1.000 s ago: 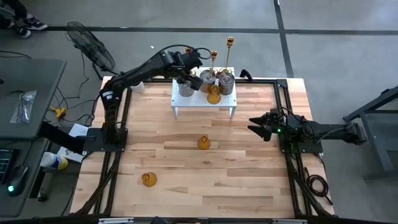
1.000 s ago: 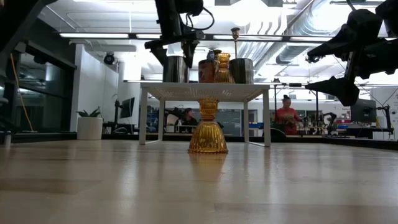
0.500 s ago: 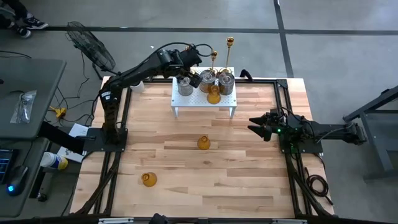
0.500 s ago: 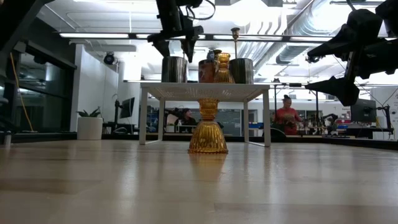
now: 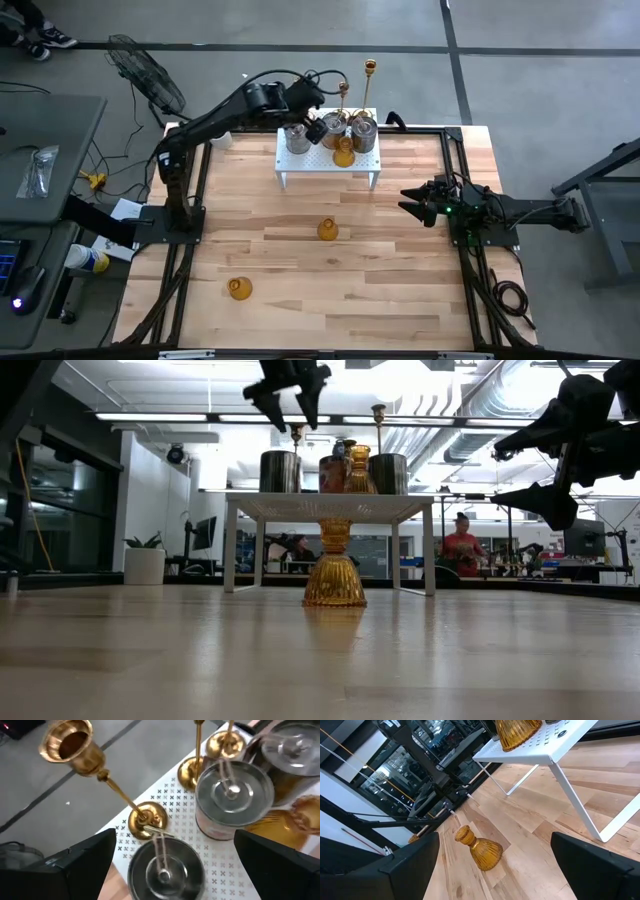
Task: Pick & Place candle stick holders
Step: Put the green and silver scented candle on the shelf
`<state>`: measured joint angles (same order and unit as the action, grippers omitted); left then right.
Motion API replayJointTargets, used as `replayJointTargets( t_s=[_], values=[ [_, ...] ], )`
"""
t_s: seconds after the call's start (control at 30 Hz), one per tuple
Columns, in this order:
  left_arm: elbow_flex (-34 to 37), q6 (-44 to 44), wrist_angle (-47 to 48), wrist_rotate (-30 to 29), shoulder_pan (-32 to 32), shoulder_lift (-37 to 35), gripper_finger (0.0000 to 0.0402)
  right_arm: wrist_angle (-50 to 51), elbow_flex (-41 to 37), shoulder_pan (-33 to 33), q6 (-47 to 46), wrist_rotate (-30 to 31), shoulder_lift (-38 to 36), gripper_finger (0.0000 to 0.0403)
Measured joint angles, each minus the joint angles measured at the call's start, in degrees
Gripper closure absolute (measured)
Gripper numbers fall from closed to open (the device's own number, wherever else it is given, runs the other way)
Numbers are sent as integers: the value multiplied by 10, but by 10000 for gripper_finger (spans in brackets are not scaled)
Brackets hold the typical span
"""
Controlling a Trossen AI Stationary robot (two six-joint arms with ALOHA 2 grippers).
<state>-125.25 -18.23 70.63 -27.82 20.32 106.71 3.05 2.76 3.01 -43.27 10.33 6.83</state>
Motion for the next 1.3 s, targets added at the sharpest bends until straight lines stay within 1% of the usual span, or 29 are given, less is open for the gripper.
replayJointTargets(
  t_s=[0.13,0.23,0.33,0.4,0.53,0.6,0.67,0.83,1.03,1.17,1.3],
  values=[
    [0,-7,17,-16,-17,-20,9,0,0,0,0,0,0,27],
    [0,-32,57,-24,-22,-34,28,1,0,0,0,0,0,27],
    [3,-53,96,-35,-27,-46,59,1,0,0,0,0,0,27],
    [16,-56,101,-42,-27,-60,83,1,0,0,0,0,0,27],
    [75,-59,80,-43,-35,-105,131,1,0,0,0,0,0,27],
    [123,-66,54,-42,-39,-135,153,1,0,0,0,0,0,27],
    [184,-75,12,-43,-45,-171,174,1,0,0,0,0,0,27],
    [364,-49,-141,-28,-58,-274,220,1,0,0,0,0,0,27],
    [574,-10,-314,-16,-57,-394,277,1,0,0,0,0,0,27],
    [689,51,-422,-17,-57,-444,322,1,0,0,0,0,0,27],
    [772,129,-533,-6,-57,-465,375,1,0,0,0,0,0,27]
  ],
)
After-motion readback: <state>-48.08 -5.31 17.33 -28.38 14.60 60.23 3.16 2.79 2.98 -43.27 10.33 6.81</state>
